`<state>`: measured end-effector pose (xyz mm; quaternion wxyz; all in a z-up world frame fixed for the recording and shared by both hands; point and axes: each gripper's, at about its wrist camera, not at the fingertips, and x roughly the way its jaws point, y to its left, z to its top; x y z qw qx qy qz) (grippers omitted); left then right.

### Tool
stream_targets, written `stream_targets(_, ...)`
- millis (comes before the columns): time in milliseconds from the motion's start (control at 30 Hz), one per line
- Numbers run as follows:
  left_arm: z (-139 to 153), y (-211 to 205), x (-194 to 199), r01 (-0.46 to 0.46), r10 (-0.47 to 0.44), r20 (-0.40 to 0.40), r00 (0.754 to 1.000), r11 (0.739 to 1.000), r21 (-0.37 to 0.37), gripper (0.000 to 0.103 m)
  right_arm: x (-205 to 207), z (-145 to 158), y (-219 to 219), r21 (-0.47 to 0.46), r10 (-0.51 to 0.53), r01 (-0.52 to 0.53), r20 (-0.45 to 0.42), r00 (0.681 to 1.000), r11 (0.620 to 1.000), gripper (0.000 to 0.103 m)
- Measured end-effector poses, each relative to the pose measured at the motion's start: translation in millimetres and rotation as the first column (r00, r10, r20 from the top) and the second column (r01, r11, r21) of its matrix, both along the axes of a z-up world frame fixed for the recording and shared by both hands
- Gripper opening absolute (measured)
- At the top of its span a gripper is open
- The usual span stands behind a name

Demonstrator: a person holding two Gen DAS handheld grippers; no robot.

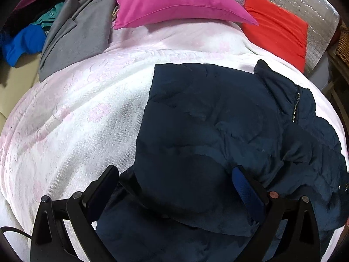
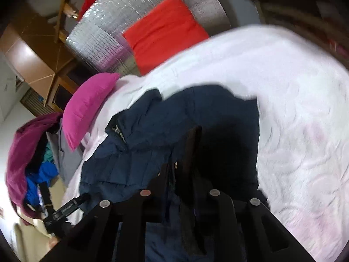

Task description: Fold large clothes

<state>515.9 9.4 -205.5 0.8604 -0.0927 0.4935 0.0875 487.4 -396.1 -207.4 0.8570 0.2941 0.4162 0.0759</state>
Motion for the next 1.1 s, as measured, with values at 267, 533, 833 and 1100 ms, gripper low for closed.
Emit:
stream_targets(267,6.2,9.5,-7.7,-0.036,0.036,0.004,0.999,0.999,-0.013,0.103,-38.9,-28.3,-2.0,0.062,0.043,-0.044,0.024,0.999,0.997,0.056)
stream_targets(533,-1.4,0.9,-4.8,-0.012,0.013,-0.031,0.999,1.0,0.006,0.103,-32.5,-11.6,24.0,-0.192,0.05,-0.038,0.055,0.997,0.981,0.02)
stream_targets(833,-3.4,-24.6,3.2,0.054,-0.052,-0.031,0.998,0.995,0.087,0.103,-3.6,-24.3,28.5,-0.294,-0.04,0.052,0.045,0.998,0.954,0.025)
stream_targets(1100,1.5,-21.6,4.1,0.048,-0.046,-0.015,0.999,0.993,0.107,0.103,-36.8,-13.0,13.4,-0.195,-0.069,0.086,0.091,0.994,0.977,0.055)
